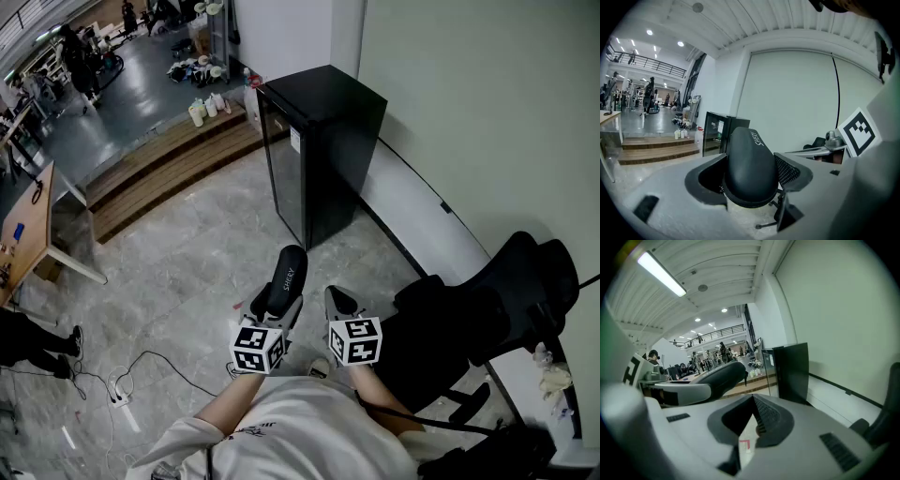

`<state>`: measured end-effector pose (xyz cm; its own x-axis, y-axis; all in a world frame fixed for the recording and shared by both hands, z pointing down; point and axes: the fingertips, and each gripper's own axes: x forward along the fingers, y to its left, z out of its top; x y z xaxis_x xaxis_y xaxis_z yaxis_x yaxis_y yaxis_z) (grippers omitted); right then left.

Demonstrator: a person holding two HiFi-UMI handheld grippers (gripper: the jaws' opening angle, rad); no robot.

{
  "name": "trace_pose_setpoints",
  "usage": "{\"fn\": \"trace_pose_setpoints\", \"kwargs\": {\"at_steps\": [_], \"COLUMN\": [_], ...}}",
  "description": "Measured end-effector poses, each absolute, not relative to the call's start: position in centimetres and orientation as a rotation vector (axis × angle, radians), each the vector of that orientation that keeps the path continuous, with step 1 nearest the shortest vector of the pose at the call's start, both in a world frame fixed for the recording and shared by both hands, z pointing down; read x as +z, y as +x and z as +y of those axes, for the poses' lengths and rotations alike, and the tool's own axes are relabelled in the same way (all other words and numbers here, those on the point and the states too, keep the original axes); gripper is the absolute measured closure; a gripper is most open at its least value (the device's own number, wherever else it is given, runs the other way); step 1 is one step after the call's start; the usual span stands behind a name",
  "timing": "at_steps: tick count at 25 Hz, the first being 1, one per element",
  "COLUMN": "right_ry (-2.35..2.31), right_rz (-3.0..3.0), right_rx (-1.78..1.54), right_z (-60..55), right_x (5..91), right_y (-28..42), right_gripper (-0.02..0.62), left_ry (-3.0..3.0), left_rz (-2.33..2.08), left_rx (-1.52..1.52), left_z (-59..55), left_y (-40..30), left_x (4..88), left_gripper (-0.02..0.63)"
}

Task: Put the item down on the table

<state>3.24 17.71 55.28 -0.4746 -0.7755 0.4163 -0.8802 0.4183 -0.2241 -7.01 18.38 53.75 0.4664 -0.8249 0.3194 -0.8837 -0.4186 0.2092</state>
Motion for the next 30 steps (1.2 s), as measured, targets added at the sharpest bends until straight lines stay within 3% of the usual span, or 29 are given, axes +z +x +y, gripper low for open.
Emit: {"fn": "trace_pose_setpoints", "kwargs": {"at_steps": [10, 30], "right_ry": [1.472, 1.648], "right_rz": [-2.397, -2.344], "right_rx": [0.649, 0.59], "right_z": [12.7, -13.3], "right_x": [57.1, 53.5], "right_y": [4.5, 0.0], "right_gripper": [0.591, 0.591], "left_ry": [2.363, 2.513], "left_rz": [-1.433, -1.268], "left_rx": [0.236, 0.19], "left_z": [13.7, -13.0], "left_y": [-6.9, -10.2], "left_x": [55.3, 52.3], "left_gripper": [0.284, 0.284]}}
